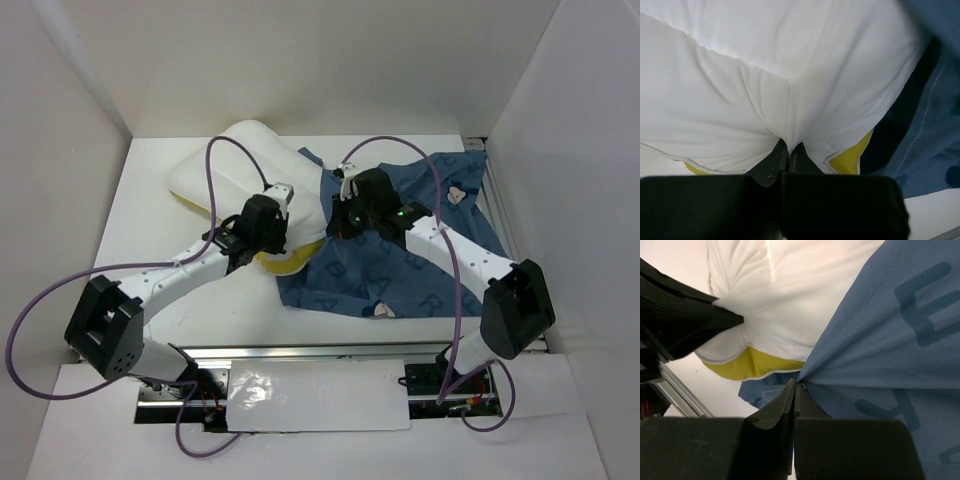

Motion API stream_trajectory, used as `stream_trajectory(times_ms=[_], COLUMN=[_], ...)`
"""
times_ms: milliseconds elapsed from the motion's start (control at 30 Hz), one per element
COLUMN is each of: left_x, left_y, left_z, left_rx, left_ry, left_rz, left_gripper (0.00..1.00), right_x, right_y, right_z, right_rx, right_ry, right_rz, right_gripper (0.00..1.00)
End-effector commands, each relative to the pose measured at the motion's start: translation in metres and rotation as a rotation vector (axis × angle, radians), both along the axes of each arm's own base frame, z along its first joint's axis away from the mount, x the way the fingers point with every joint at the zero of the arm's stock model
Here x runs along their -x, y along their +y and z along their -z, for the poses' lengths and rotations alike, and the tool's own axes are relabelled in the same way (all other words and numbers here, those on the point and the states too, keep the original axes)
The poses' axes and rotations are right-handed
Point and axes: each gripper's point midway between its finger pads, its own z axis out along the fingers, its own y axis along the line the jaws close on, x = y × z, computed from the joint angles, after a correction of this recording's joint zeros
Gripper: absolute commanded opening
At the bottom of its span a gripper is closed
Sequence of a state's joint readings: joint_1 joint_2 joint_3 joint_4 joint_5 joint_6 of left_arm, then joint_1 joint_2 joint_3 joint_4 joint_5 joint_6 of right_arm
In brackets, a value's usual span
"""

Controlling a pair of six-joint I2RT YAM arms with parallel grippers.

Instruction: Put the pillow into the pillowcase

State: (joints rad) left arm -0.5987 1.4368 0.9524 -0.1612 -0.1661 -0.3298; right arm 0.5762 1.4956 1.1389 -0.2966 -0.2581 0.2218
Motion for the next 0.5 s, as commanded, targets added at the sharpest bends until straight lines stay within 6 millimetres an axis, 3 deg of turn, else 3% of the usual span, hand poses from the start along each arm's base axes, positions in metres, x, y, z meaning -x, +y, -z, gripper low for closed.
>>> stream_trajectory(times_ms=[0, 100, 133, 233, 267, 467], left_x=[-0.036, -0.036, -0.033, -0.033, -0.034, -0.052], left_y=[-0.009, -0.028, -0.044, -0.068, -0.078, -0.102], left_z=[-0.102, -0.112, -0.126, -0.113, -0.114, -0.102], left_rx=[0.2, 0.297, 0.348, 0.391, 0.424, 0.515], left_ry=[-0.265, -0.287, -0.325, -0.303, -0.323, -0.377], left_rz=[-0.105, -0.046, 0.005, 0.014, -0.019, -0.173], left_gripper=[0.0, 0.0, 0.0, 0.0, 0.0, 0.0], right_x=[0.006, 0.014, 0.015, 0.02, 0.024, 0.035], right_y=[0.01, 0.016, 0.017, 0.023, 0.024, 0.037], right_z=[-0.025, -0.037, -0.038, -0.049, -0.044, -0.057], right_rx=[-0.013, -0.044, -0.051, -0.085, -0.085, -0.142], right_ry=[-0.021, -0.012, -0.008, 0.001, 0.026, 0.061], right_rz=[-0.062, -0.103, -0.114, -0.145, -0.162, -0.25], right_gripper=[0.0, 0.0, 0.0, 0.0, 0.0, 0.0])
